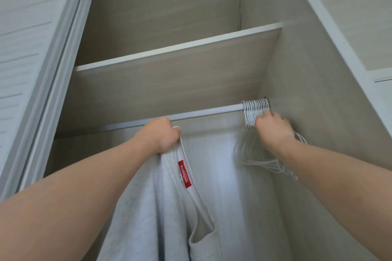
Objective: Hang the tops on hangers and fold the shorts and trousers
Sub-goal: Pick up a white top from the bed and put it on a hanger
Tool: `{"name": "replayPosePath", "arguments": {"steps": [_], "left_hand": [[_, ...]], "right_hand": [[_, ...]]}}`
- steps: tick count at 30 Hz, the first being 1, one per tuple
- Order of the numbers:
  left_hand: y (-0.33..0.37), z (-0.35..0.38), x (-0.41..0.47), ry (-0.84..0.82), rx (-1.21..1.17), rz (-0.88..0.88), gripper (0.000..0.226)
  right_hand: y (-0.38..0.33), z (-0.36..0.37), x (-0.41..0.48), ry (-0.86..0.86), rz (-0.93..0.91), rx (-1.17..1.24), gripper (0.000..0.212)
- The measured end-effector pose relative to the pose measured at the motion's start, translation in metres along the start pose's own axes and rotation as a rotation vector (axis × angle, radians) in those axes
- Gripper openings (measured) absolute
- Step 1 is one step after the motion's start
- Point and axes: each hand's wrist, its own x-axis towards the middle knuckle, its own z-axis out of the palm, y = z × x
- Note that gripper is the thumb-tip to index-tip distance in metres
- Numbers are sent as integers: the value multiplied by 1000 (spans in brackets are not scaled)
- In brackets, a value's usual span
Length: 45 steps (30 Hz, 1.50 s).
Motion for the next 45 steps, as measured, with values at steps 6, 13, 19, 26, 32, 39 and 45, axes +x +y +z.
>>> {"name": "replayPosePath", "arguments": {"steps": [6,13,19,26,32,39,45], "left_hand": [[-12,-7,-12,8,-19,-10,37],[-25,-19,-30,57,-141,-14,36],[-34,-47,-51,190,-189,7,38],[-19,-119,-89,341,-110,-15,34],[16,-214,-123,443,38,-104,36],[45,-305,-203,463,285,-270,34],[75,-405,-269,442,549,-391,37]], "right_hand": [[-10,-22,-2,165,2,54,36],[-35,-41,-44,125,259,1003,10],[-52,-59,-114,214,396,1548,16],[-58,-117,-156,-53,390,2025,21],[-49,-161,-150,-414,251,2070,22],[-28,-216,-199,-427,94,2376,28],[-24,-298,-233,-534,-14,2575,30]]}}
